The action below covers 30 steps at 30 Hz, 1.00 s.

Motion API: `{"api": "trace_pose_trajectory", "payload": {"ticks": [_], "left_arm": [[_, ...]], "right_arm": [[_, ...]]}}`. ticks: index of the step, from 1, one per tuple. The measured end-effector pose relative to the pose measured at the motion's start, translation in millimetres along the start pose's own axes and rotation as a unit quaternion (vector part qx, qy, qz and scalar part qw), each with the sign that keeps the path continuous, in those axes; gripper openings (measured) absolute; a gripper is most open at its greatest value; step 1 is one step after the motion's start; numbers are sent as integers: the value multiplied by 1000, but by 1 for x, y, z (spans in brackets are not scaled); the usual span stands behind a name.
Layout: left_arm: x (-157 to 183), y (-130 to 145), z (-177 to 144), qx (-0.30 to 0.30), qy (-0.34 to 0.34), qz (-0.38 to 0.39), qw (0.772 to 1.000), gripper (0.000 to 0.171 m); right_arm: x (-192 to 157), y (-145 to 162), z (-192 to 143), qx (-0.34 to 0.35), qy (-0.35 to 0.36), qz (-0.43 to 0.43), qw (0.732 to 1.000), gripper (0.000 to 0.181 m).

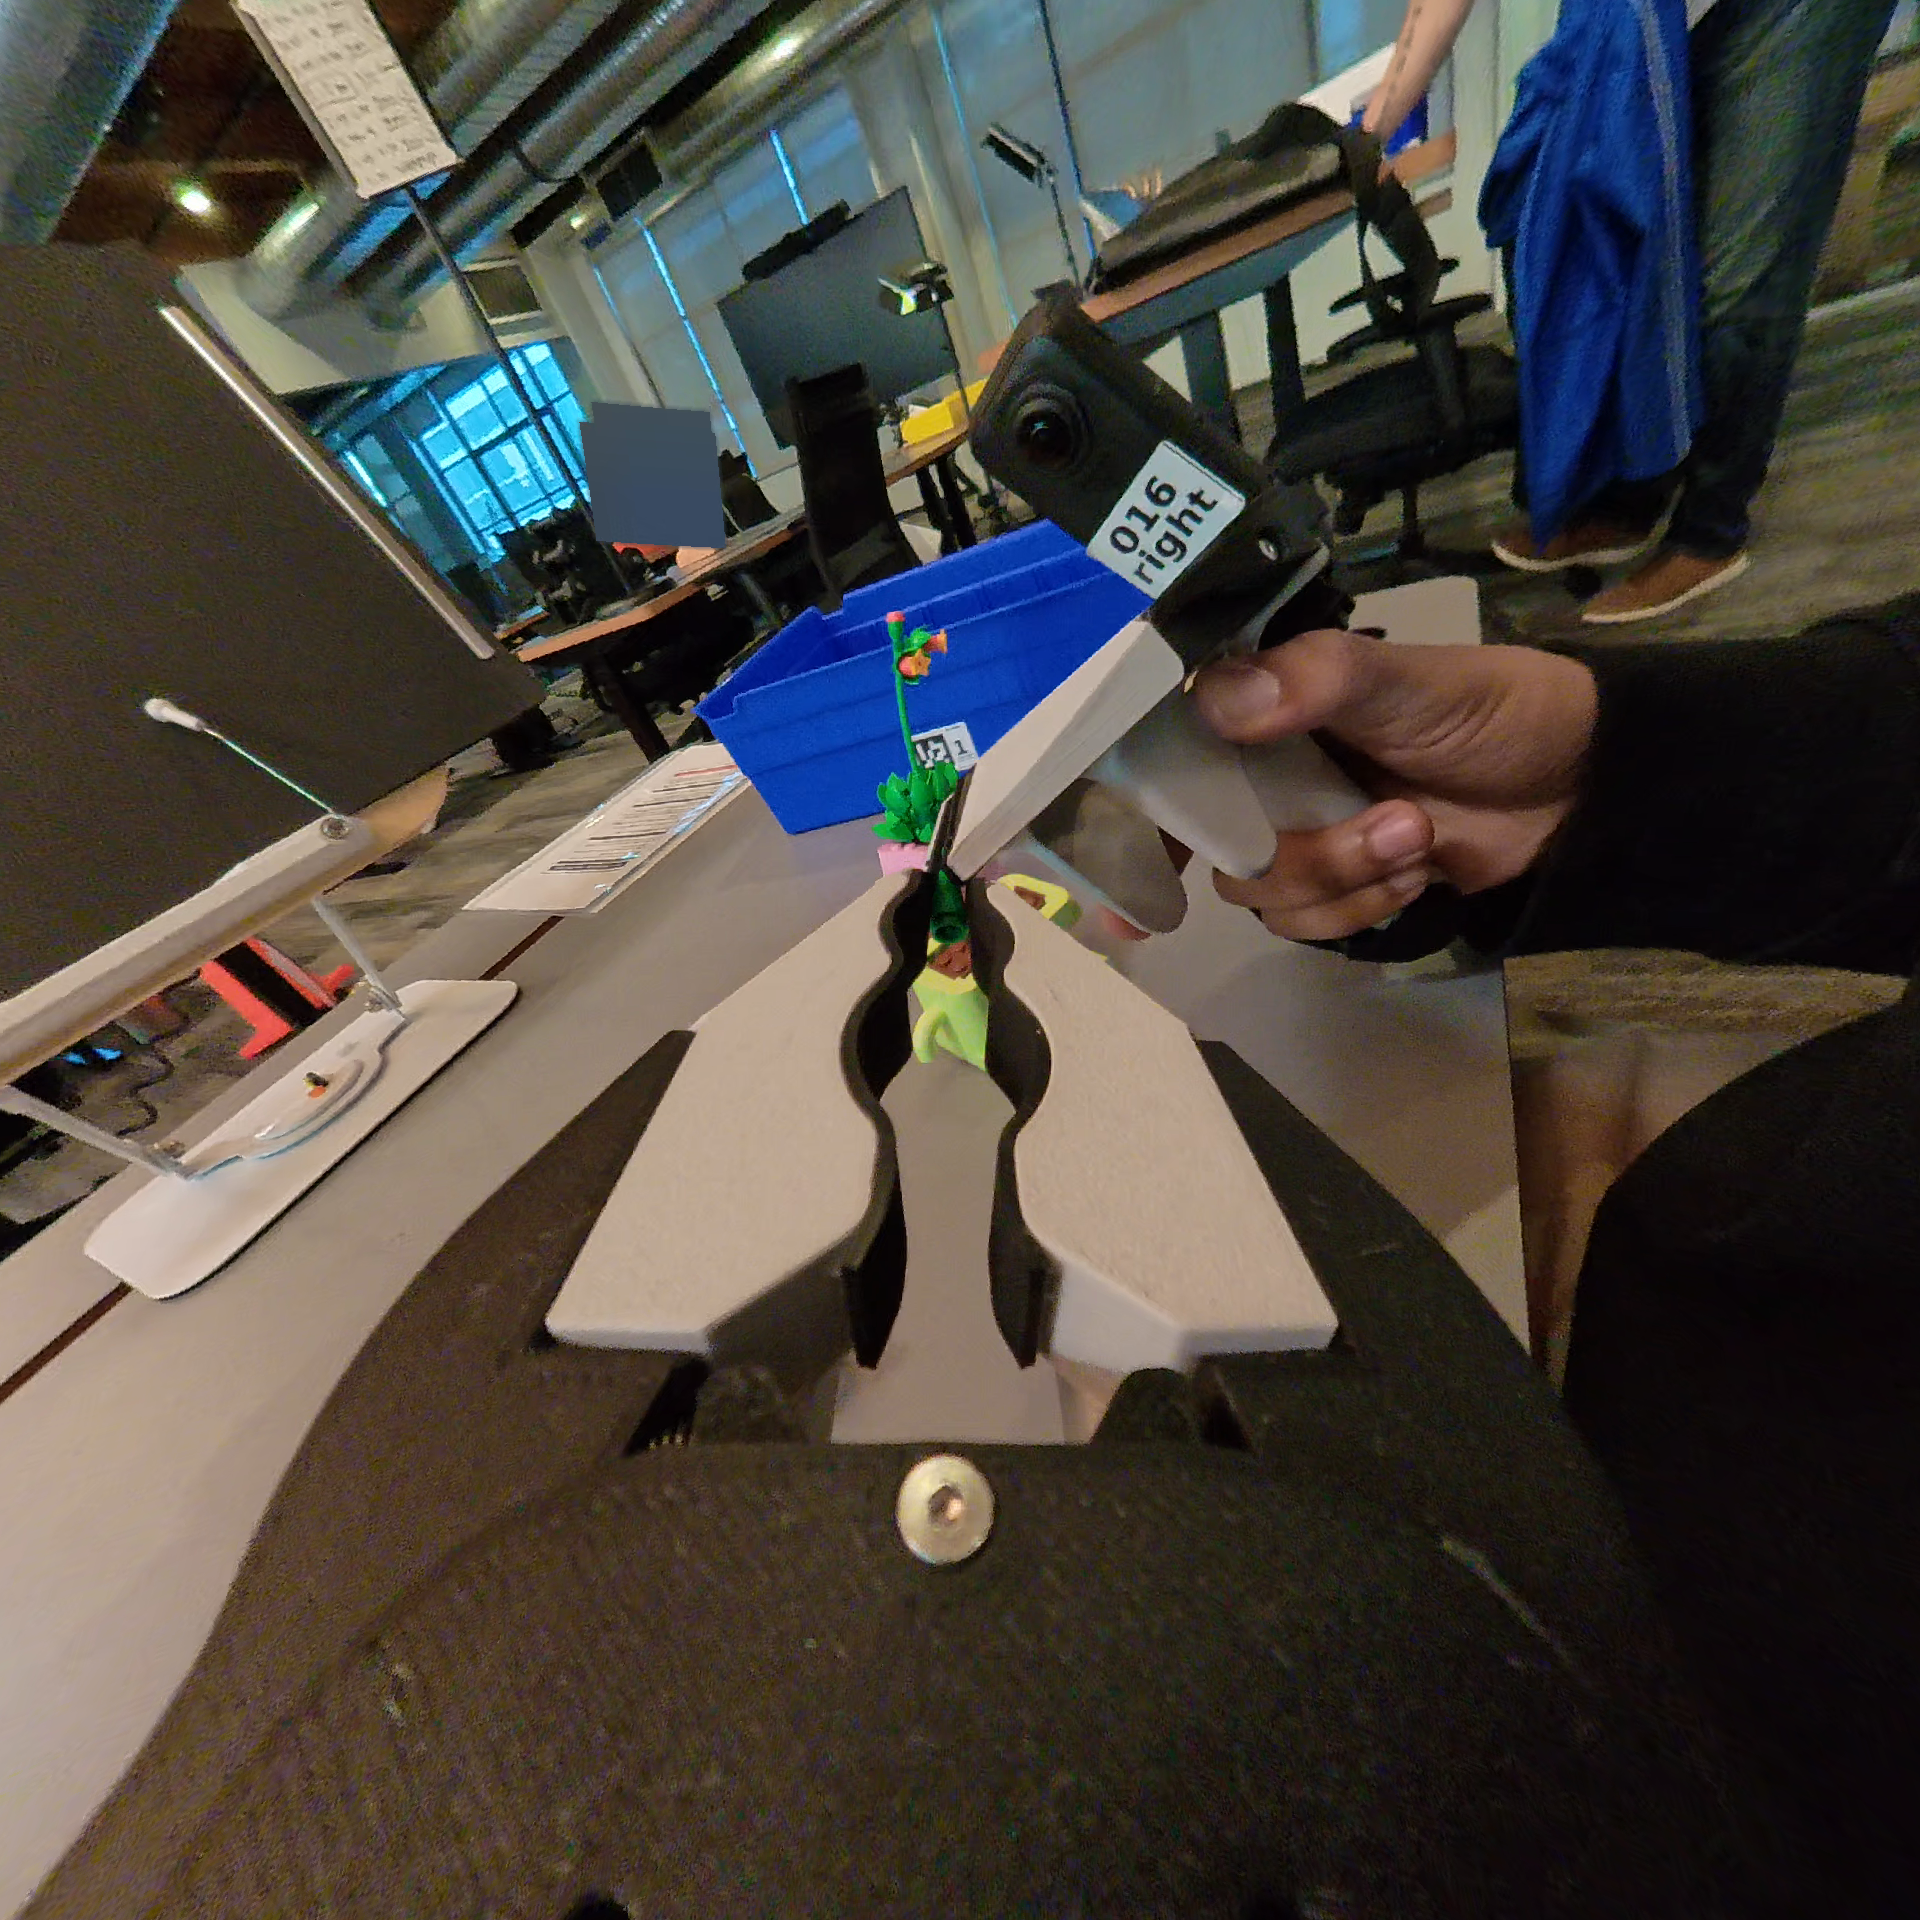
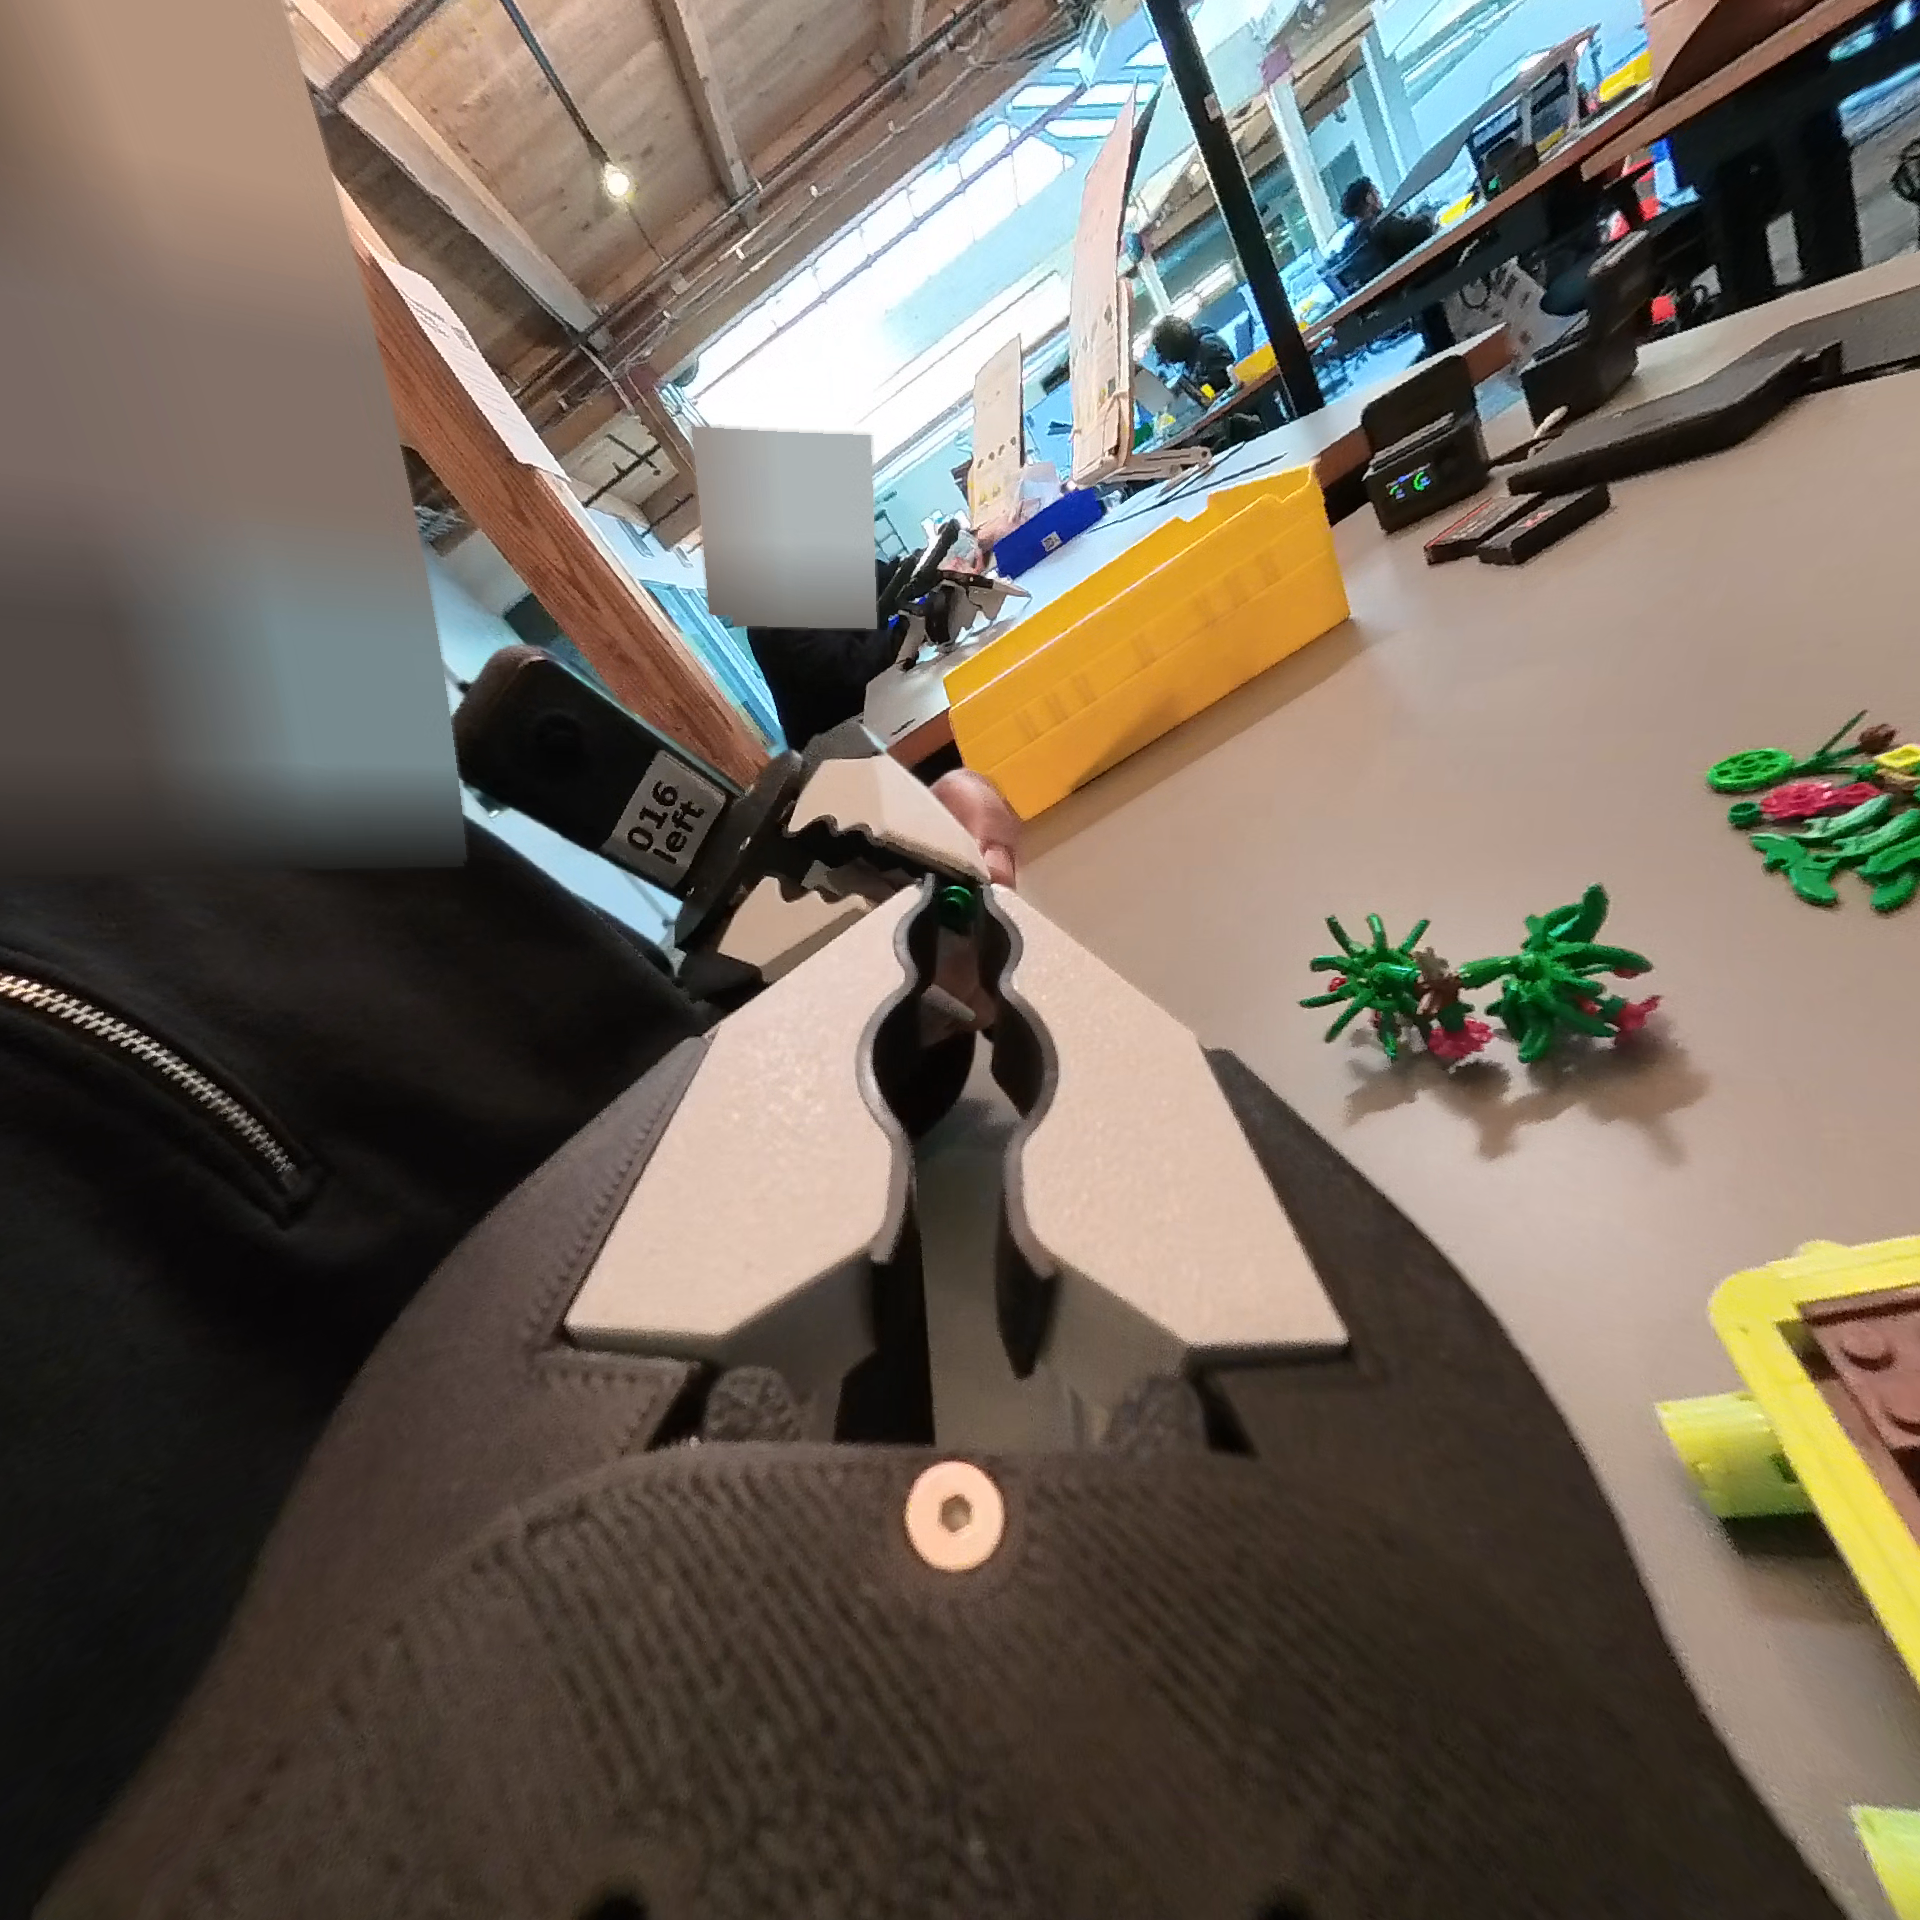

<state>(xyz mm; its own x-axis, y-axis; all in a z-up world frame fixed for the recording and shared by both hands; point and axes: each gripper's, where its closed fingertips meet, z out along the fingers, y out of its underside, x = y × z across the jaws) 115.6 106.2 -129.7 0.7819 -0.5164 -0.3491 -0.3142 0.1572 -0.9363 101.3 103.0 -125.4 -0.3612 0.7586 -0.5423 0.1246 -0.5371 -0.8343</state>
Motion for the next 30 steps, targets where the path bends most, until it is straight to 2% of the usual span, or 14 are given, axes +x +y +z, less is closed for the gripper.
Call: {"api": "trace_pose_trajectory", "payload": {"ticks": [7,11,15,19,23,30], "left_arm": [[2,3,2,-20,-26,67,997,3],[-3,5,2,-28,-27,39,998,1],[-13,13,2,-45,-47,33,997,1],[-16,12,1,-42,-59,38,997,1],[-13,11,0,-42,-60,60,995,1],[-11,6,0,-34,-62,61,996,1]], "right_arm": [[1,1,-2,6,-19,25,999,4],[3,0,-1,8,-13,20,1000,5],[13,-12,-8,38,51,-40,997,19],[17,-9,-4,11,114,-116,987,24],[14,-4,3,-6,128,-147,981,17],[10,-4,5,-3,120,-150,981,5]]}}
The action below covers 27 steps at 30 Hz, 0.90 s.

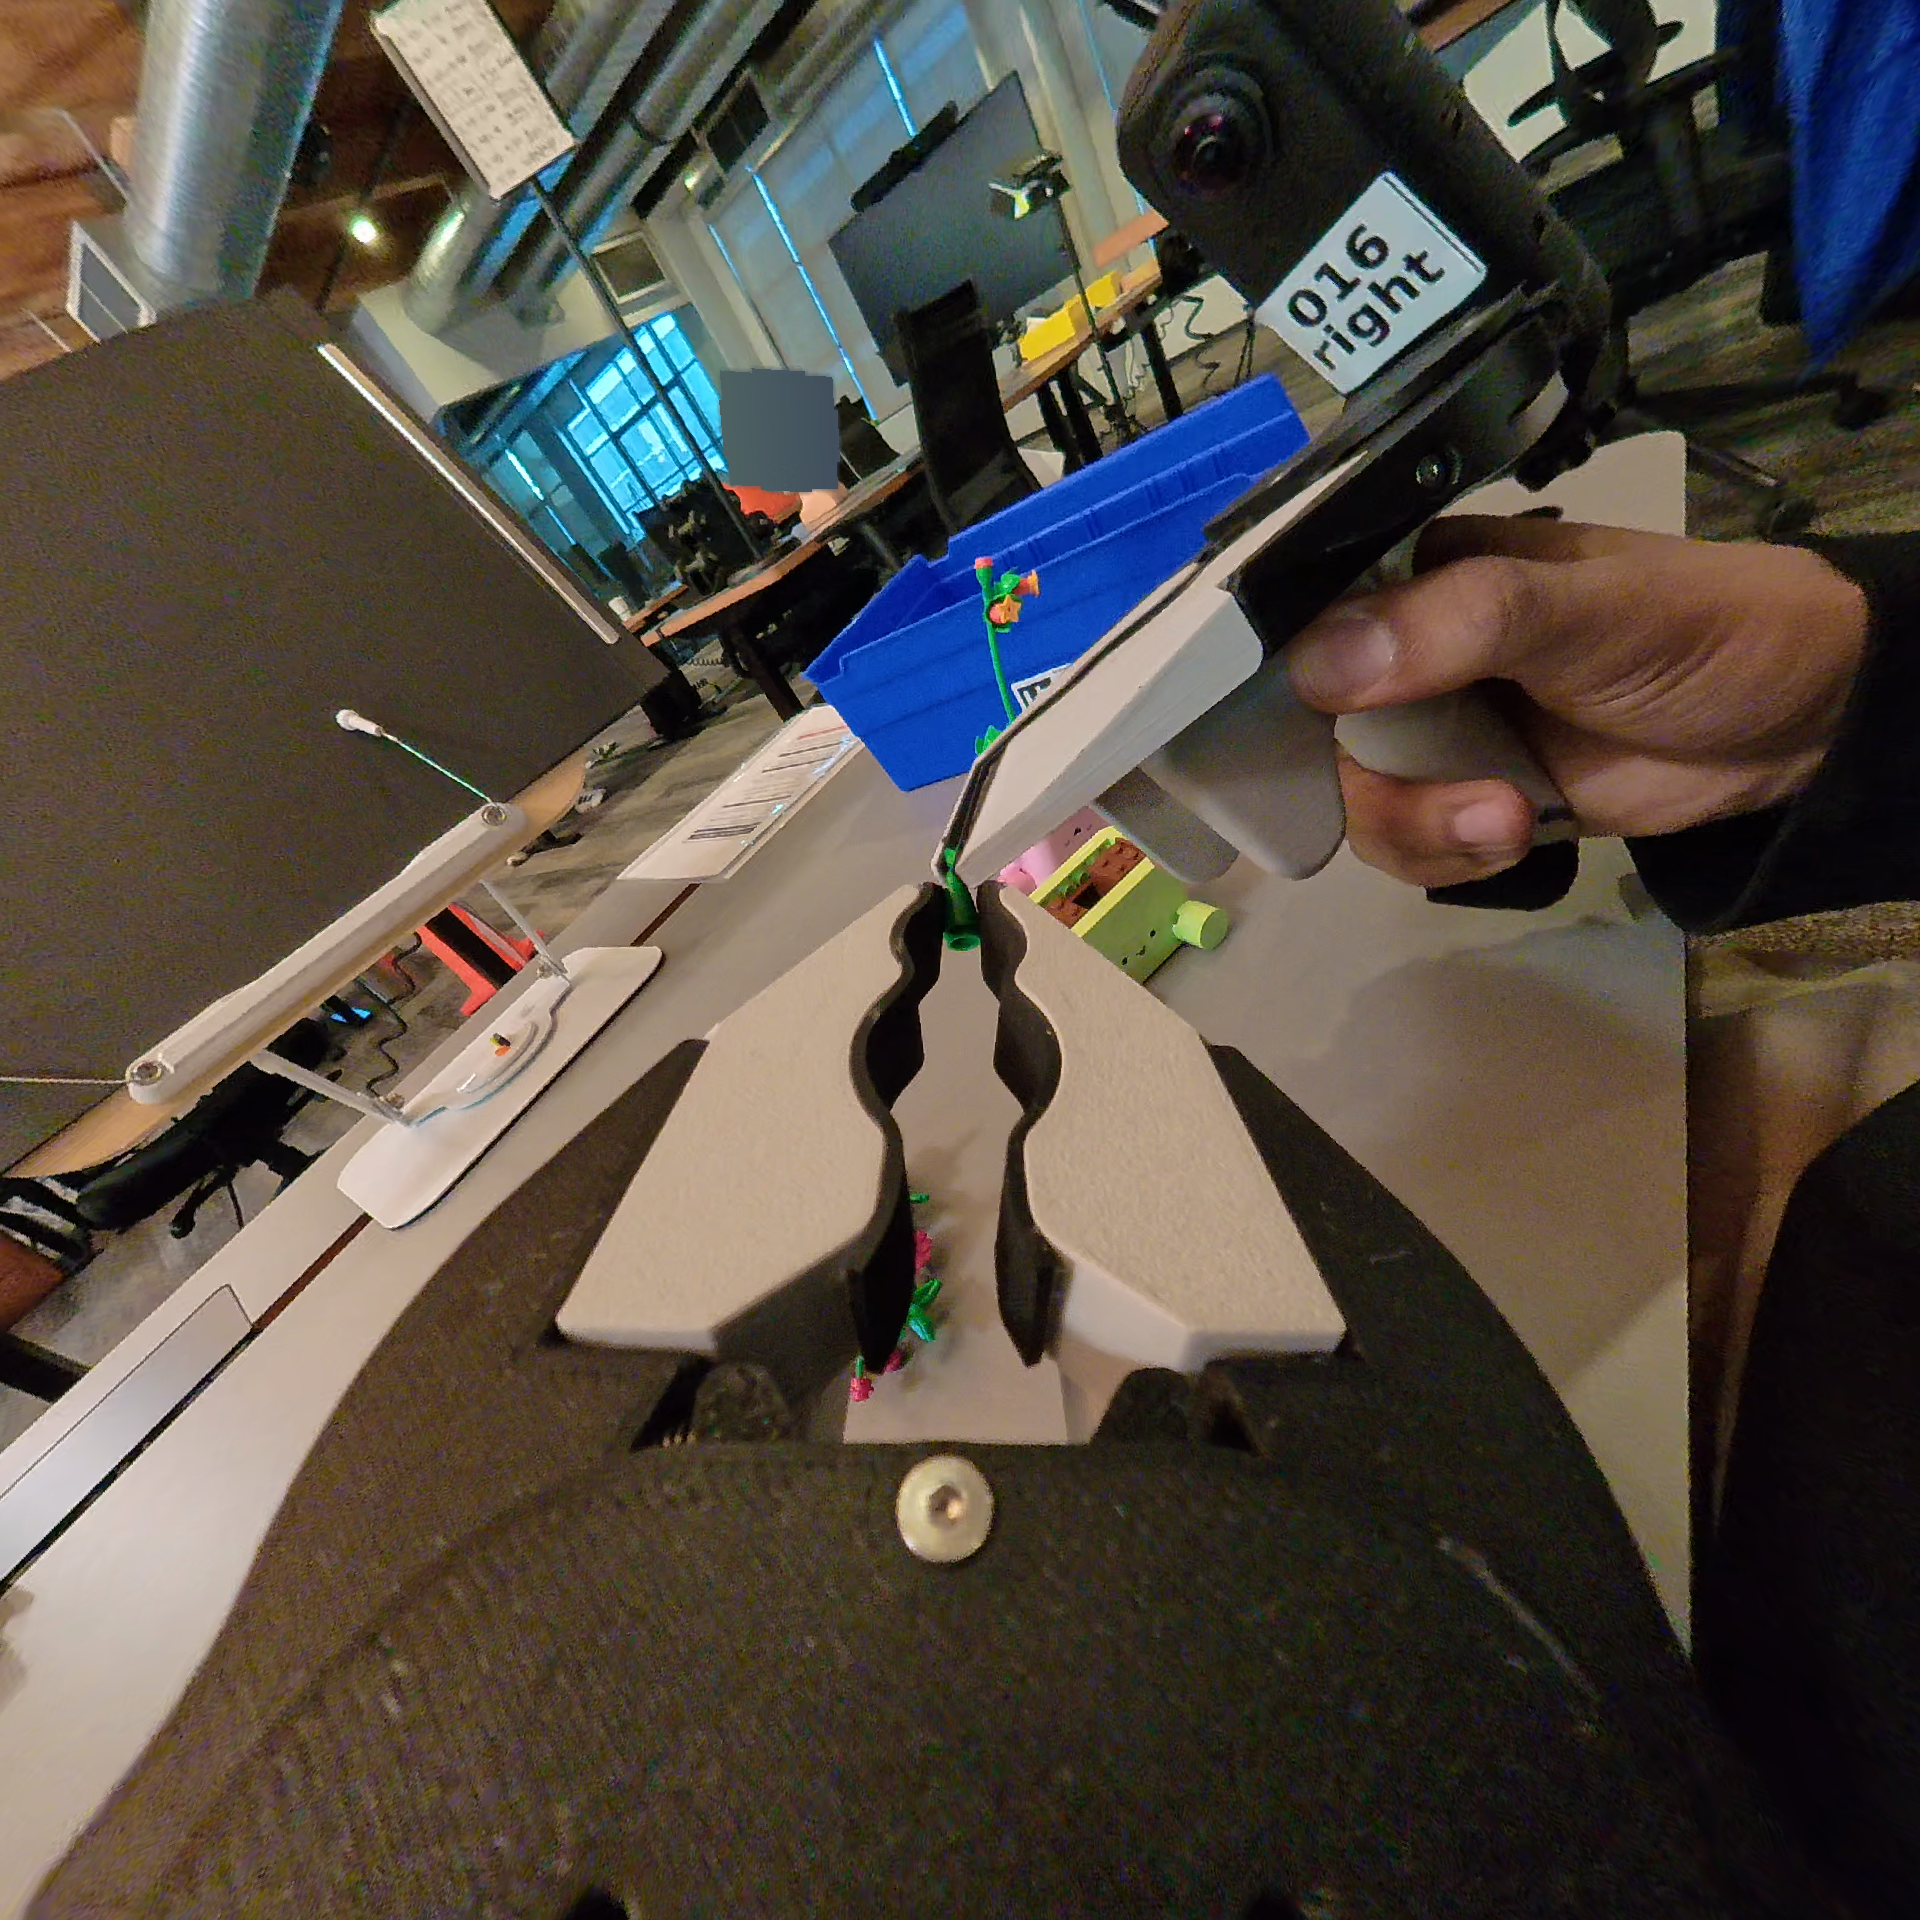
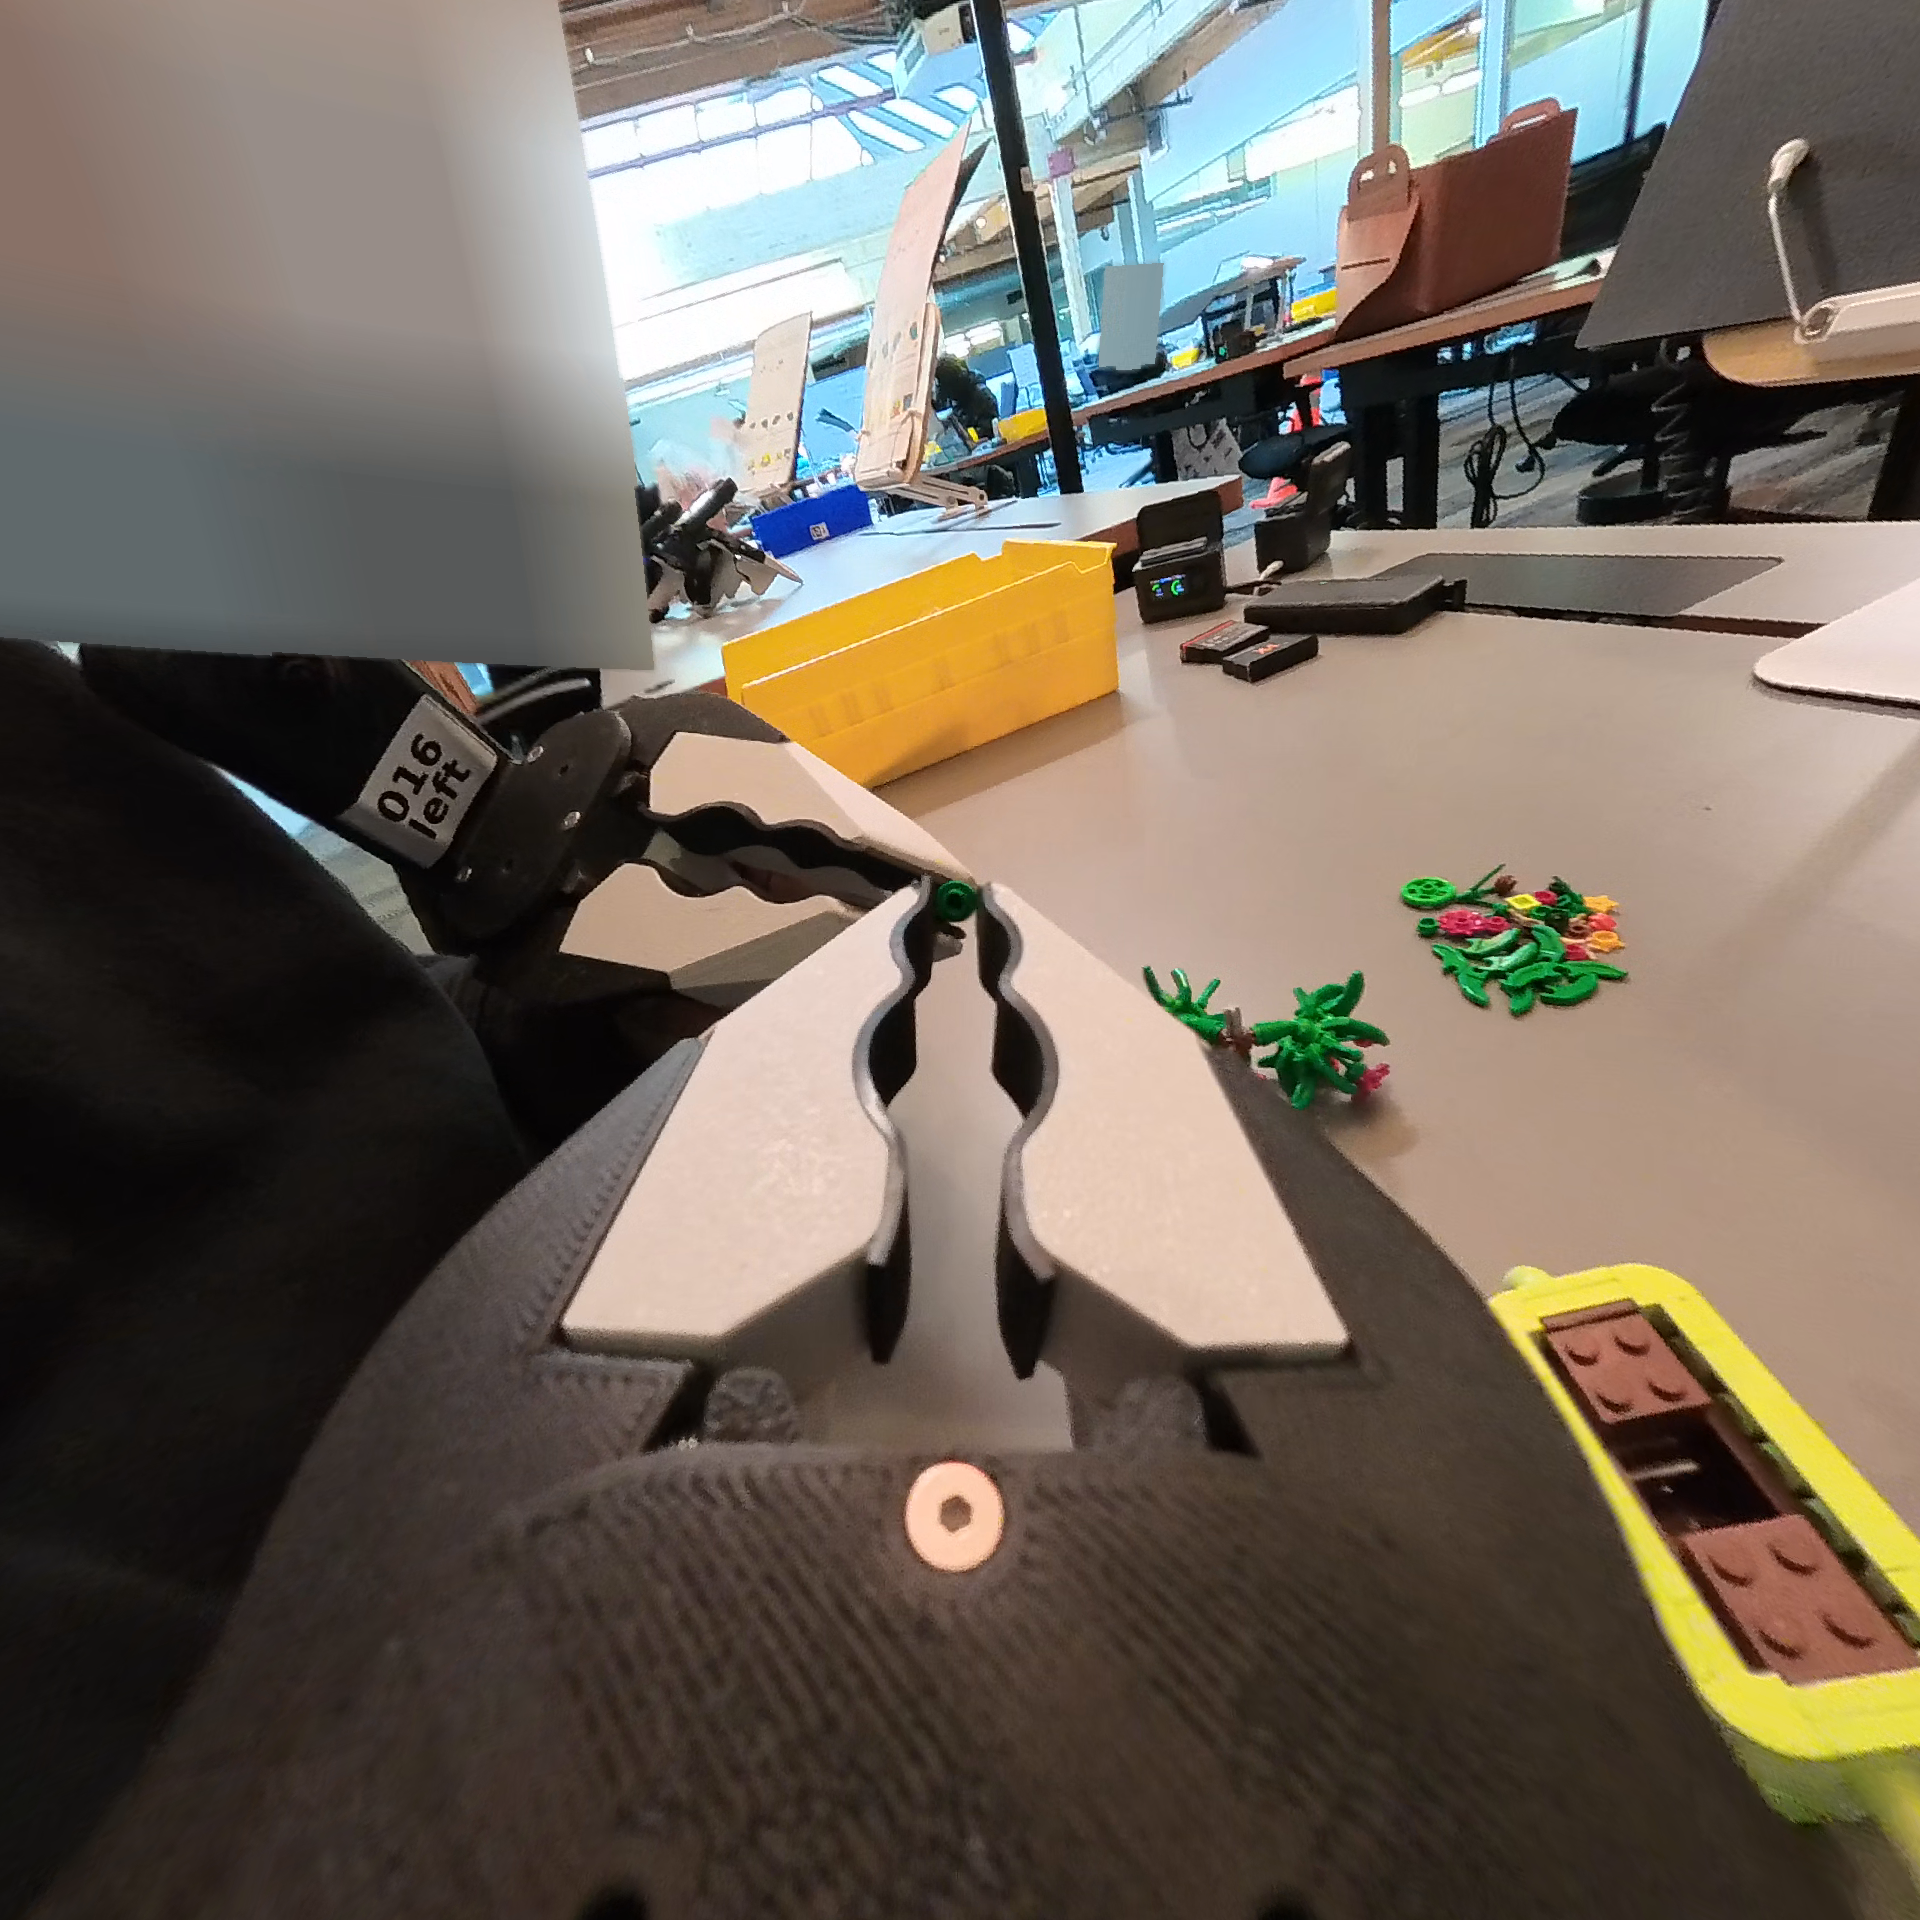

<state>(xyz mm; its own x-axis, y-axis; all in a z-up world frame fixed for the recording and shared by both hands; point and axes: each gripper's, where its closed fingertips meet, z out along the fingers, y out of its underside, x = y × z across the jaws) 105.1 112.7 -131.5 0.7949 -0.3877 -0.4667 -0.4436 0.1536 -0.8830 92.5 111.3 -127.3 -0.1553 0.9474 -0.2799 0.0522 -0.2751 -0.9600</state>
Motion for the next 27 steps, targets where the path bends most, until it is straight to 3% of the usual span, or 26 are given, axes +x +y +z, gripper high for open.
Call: {"api": "trace_pose_trajectory", "payload": {"ticks": [7,19,21,23,27], "left_arm": [[-2,-11,0,15,-8,-65,998,2],[-5,-17,0,12,-37,-70,997,2],[5,-22,-6,26,-26,-52,998,0],[10,-25,-3,21,-23,-36,999,0],[7,-20,3,32,-10,-80,996,0]], "right_arm": [[-1,-14,-3,63,-1,42,997,3],[4,-25,-4,112,50,87,989,5],[45,-49,-47,195,152,90,965,2],[67,-66,-90,238,156,128,950,2],[42,-59,-63,181,138,76,971,4]]}}
